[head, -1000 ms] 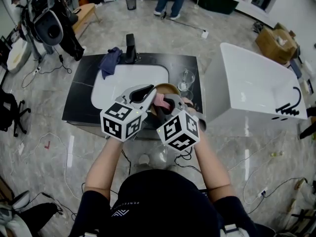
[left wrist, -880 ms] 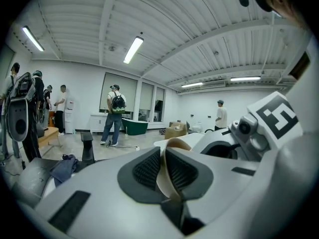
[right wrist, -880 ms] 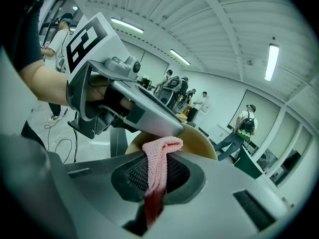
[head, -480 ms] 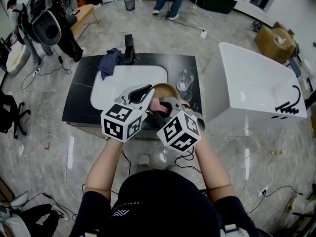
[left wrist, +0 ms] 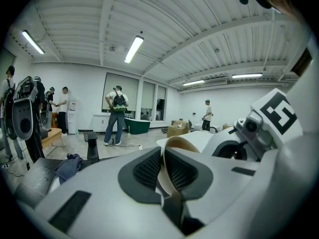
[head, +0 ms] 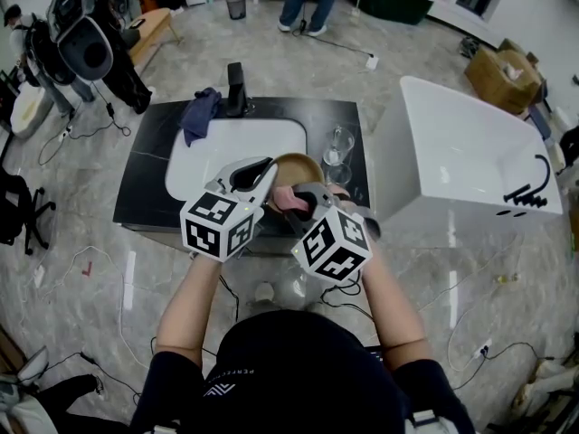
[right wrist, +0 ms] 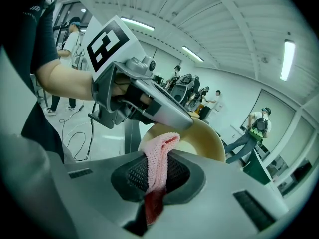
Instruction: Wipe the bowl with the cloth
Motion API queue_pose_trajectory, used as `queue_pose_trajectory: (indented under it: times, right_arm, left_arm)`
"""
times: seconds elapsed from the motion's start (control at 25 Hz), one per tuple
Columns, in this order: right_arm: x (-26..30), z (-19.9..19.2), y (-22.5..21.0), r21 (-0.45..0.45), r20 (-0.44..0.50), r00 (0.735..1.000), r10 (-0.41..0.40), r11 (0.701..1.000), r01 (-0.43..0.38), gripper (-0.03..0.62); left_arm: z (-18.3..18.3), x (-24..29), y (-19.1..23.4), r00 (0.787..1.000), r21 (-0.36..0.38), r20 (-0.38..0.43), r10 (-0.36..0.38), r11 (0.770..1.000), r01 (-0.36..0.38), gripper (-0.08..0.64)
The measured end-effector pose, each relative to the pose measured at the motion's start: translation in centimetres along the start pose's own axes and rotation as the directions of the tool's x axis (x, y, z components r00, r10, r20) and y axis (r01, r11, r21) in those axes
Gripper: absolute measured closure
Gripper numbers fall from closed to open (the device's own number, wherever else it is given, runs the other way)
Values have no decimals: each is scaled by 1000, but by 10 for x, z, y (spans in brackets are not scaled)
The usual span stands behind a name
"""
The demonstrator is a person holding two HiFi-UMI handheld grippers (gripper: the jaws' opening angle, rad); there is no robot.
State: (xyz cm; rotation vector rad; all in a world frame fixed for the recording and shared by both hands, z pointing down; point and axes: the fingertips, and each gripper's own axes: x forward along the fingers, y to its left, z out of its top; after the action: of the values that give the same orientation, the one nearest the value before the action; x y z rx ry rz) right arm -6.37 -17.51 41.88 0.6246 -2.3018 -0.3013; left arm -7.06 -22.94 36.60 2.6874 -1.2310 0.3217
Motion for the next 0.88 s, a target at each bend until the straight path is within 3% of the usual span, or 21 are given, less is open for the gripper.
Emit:
queue_pose_trajectory:
  times: [0.28,0.64,0.88]
  right_arm:
    - [-3,-11,-1,-15,-37,999,-9,1000,9,549]
    - [-8,-27,-20,-63,-133,985,-106,993,98,549]
    - [-11,-26,-31,-57,-127,979,-158,987,151,549]
  left_arm:
    - [-7,-6,0,1000,2,-16,-5,1000,5,532]
    - [-13,-2,-11,998,53,-51,-25,998,28,534]
    - [-18,-1,-12,997,46,-63,-34,998,37,535]
